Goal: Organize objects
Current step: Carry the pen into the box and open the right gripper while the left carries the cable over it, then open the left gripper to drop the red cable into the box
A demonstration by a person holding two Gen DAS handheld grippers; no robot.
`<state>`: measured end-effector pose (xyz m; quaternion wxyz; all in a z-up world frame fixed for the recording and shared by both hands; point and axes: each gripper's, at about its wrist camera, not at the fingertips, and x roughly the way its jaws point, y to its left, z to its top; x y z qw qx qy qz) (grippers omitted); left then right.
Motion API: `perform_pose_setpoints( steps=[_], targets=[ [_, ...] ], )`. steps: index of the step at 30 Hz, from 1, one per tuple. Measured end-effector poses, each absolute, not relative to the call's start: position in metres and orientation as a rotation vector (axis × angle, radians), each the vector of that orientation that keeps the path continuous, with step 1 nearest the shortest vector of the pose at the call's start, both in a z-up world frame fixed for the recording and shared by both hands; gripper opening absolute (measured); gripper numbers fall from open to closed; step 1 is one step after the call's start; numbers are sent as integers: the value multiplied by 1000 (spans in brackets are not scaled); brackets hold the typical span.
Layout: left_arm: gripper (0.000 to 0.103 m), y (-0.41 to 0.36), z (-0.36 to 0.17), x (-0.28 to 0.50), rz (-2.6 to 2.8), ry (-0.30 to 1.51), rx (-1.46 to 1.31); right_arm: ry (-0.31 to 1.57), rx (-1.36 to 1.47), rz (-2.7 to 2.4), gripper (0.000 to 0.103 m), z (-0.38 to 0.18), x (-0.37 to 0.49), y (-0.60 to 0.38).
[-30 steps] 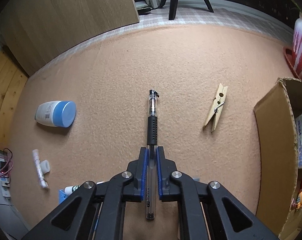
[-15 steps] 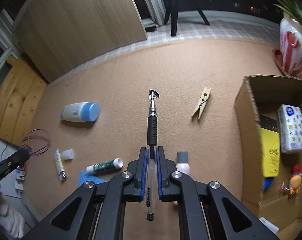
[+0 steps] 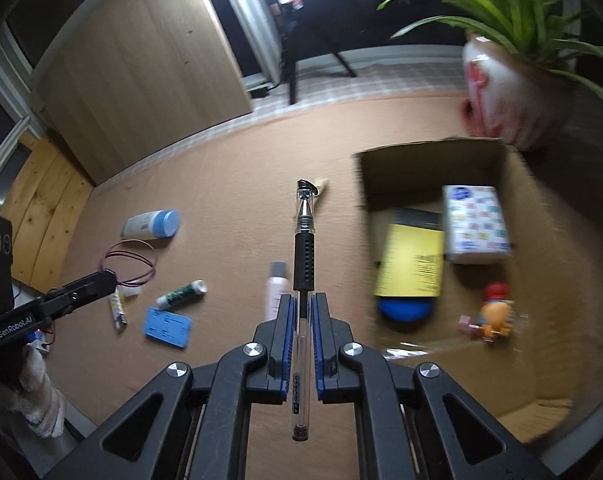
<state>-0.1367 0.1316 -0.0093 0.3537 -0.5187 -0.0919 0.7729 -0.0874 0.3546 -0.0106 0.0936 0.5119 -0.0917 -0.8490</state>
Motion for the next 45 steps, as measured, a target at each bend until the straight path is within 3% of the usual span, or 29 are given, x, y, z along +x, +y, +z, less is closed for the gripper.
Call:
perform_pose_setpoints(
  steps=[19, 28, 30, 31, 32, 34, 45],
  targets=[
    [4, 319, -5, -73, 1732, -34, -1260, -254, 1576, -2729, 8, -6, -62, 469],
    [4, 350, -13, -64, 1725, 25, -1264, -295, 1592, -2717, 8, -14, -64, 483],
    [4, 351, -14, -64, 1744, 35, -1259, -297, 1590, -2722, 13, -14, -64, 483],
    [9, 352, -14, -65, 1756, 38, -1260, -294, 1601, -2720, 24, -15, -65, 482],
    [21, 351, -15, -66, 1756, 40, -1270, -290, 1601, -2724, 36, -15, -65, 482],
    [36, 347, -14, -67, 1769, 38, -1261, -273, 1582, -2755, 42, -13, -63, 481],
    [38, 307, -14, -78, 1816, -12, -1294, -344, 1536, -2734, 42, -7, -61, 467]
  ],
)
